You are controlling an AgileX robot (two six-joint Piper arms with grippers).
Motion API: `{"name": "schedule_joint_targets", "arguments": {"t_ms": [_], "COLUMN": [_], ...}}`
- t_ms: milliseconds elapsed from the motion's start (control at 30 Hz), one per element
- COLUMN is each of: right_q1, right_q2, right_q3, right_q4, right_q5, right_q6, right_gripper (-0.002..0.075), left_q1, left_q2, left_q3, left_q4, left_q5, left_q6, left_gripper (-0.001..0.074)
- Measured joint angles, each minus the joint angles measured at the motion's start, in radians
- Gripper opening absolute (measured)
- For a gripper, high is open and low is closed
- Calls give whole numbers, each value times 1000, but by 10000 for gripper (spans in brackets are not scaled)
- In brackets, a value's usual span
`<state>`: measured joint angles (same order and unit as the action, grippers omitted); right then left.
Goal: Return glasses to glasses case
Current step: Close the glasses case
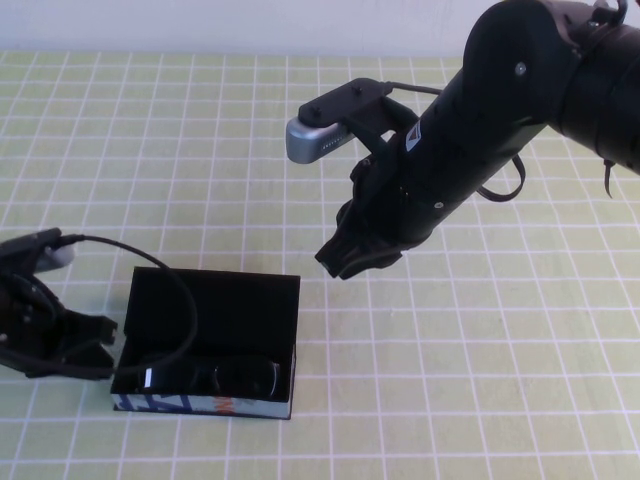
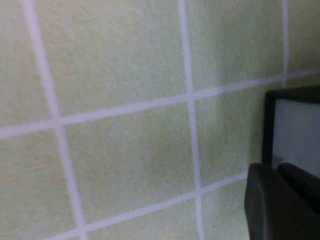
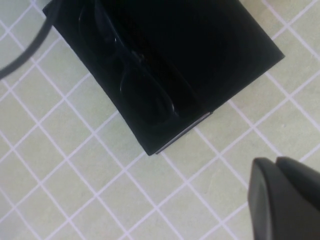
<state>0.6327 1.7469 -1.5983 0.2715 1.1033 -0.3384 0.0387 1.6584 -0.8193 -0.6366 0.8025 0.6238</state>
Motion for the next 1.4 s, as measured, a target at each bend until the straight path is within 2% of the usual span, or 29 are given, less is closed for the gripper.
{"name": "schedule_joint_targets", "arguments": {"t_ms": [233,467,600,833,1400], "right_q1": [0,0,0,0,0], "right_q2": [0,4,27,81,304], "right_q3": [0,0,-13,-95,-327], "right_q4": [2,5,8,27,88], "right_q5": [10,-23,-21,-9,9], "right_q6": [-2,-2,-2,-2,2], "right_gripper": [-11,-11,-11,-11,-11], "left_q1": [0,-73,-169,-319,-333], "left_q2": [-191,-400,-401,-388,-153], "left_q3": [-79,-31,84,191,198], "left_q4": [117,36,-27,-69,-136], "left_q5": [19,173,167,9,-139], "left_q6": [-113,-53,-7,22,119], "left_gripper": [-4,-4,-4,-4,-4]}}
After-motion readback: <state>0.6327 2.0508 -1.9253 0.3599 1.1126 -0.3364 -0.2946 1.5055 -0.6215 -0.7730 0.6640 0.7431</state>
